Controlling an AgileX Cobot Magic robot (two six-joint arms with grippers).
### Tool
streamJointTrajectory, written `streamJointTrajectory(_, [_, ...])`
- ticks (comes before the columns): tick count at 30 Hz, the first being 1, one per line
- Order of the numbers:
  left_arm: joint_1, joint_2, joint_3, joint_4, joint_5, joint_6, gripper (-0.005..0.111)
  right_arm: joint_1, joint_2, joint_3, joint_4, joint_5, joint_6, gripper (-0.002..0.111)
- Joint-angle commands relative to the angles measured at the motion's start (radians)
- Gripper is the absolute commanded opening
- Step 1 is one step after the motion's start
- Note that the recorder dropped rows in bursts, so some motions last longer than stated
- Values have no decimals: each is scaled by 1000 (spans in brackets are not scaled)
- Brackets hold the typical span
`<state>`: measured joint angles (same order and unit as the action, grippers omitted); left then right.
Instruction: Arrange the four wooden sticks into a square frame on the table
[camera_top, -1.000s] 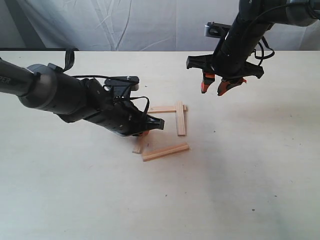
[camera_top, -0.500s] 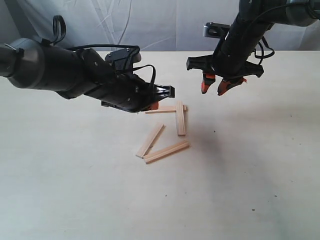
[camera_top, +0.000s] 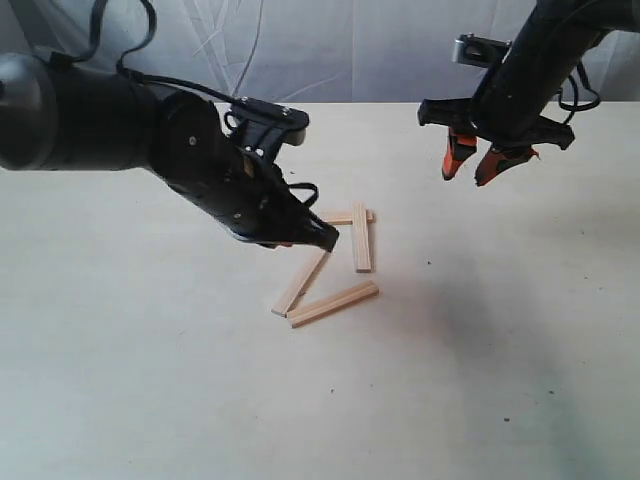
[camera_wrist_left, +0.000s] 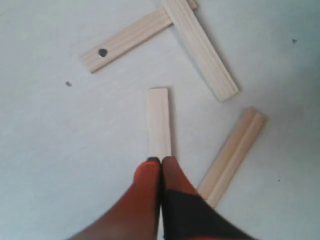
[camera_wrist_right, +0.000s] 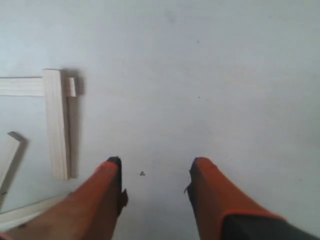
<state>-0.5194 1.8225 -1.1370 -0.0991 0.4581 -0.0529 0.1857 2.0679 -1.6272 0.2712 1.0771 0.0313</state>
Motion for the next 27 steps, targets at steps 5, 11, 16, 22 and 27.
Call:
streamJointTrajectory(5, [-48, 111, -3, 72, -49, -65, 45, -11, -11, 1, -5, 17, -31, 43])
streamJointTrajectory(11, [-48, 191, -3, 86, -76, -79, 46, -11, -9, 1, -5, 13, -49, 43])
streamJointTrajectory(16, [-48, 202, -7, 99, -62, -79, 2, -11, -9, 1, -5, 14, -59, 43])
streamJointTrajectory(22, [30, 78, -81, 91, -23, -255, 0, -11, -9, 1, -10, -13, -61, 43])
streamJointTrajectory(27, [39, 62, -81, 15, -86, -265, 0, -11, -9, 1, -10, -29, -61, 43])
